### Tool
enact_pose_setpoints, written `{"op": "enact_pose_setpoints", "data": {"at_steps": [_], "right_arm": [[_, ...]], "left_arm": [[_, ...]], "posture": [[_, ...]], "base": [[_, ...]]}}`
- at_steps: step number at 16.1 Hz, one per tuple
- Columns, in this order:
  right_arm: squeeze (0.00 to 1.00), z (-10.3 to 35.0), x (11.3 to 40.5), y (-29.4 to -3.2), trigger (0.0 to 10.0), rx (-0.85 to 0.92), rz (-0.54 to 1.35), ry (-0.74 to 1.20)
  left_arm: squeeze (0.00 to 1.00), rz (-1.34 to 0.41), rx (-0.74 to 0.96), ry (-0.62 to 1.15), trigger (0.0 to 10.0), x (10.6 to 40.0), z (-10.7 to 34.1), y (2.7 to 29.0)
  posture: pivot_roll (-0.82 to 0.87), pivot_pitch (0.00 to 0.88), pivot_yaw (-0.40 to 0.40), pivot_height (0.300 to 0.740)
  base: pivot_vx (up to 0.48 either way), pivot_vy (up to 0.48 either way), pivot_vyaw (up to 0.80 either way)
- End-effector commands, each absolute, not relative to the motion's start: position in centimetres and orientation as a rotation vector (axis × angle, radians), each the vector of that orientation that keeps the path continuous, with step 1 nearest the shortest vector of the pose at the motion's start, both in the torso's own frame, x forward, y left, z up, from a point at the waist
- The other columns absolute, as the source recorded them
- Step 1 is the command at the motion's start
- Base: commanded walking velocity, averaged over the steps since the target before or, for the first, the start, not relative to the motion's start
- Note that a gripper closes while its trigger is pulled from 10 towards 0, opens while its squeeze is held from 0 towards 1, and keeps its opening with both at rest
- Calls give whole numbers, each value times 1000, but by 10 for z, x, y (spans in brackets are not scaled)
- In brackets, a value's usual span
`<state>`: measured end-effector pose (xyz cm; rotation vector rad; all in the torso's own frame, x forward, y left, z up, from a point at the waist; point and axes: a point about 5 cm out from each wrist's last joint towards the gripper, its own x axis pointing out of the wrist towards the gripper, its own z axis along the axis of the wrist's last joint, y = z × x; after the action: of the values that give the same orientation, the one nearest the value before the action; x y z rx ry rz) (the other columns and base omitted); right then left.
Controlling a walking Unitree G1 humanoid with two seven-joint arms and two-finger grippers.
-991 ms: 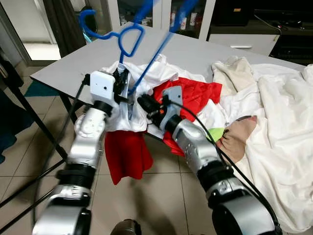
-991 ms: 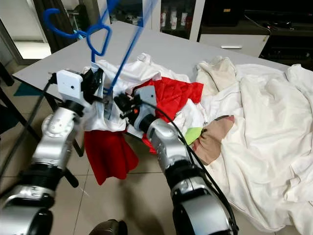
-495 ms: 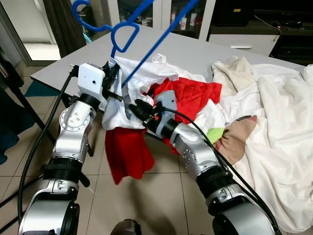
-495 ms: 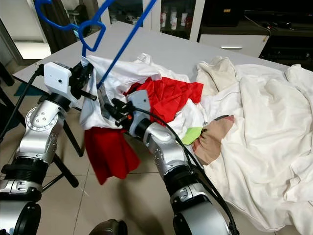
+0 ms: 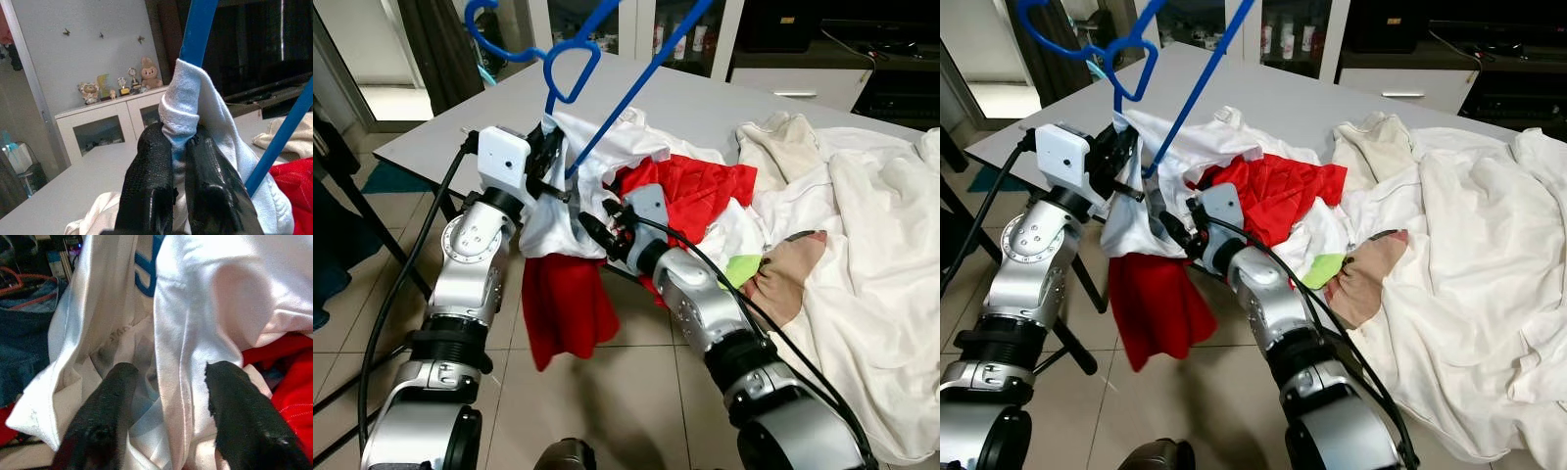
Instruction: Hang hanger
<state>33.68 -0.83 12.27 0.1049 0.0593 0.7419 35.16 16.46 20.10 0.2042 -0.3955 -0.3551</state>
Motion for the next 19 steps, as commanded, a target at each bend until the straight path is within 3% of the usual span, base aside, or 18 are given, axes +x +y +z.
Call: {"op": "enact_pose_setpoints", "data": {"at_steps": [1,2,3,4,7,8,9,11,14,17,19], "right_arm": [[776,134,331,21,10000,101,810,32],[298,133,330,24,10000,92,820,39],[98,133,328,27,10000,96,833,39],[0,135,327,31,10000,119,855,40],[0,145,334,24,10000,161,818,10],[631,143,339,15,10000,153,781,12],[965,141,342,3,10000,151,742,19],[992,137,344,-12,10000,178,704,32],[953,137,343,-33,10000,303,694,52],[953,140,332,-31,10000,405,808,83],[1000,142,324,-16,10000,430,892,110]], "left_arm": [[0,-370,185,-433,10000,350,211,161],[0,-372,180,-442,10000,350,214,160],[0,-374,180,-444,10000,350,215,160],[0,-374,182,-441,10000,350,214,160],[0,-359,190,-412,10000,349,206,166],[0,-355,190,-409,10000,348,205,167],[0,-351,191,-407,10000,348,205,168],[0,-345,192,-406,10000,348,204,169],[0,-339,193,-405,10000,348,205,171],[0,-343,193,-410,10000,350,207,170],[0,-348,193,-414,10000,351,209,168]], "posture": [[200,3,27,740],[203,4,26,740],[203,4,26,740],[203,4,26,740],[209,4,27,740],[212,5,25,740],[212,5,25,740],[210,6,25,740],[199,8,28,740],[187,8,34,740],[183,7,35,740]], "base": [[0,0,0],[0,0,0],[0,0,0],[0,0,0],[0,0,0],[0,0,0],[0,0,0],[0,0,0],[0,0,0],[0,0,0],[0,0,0]]}}
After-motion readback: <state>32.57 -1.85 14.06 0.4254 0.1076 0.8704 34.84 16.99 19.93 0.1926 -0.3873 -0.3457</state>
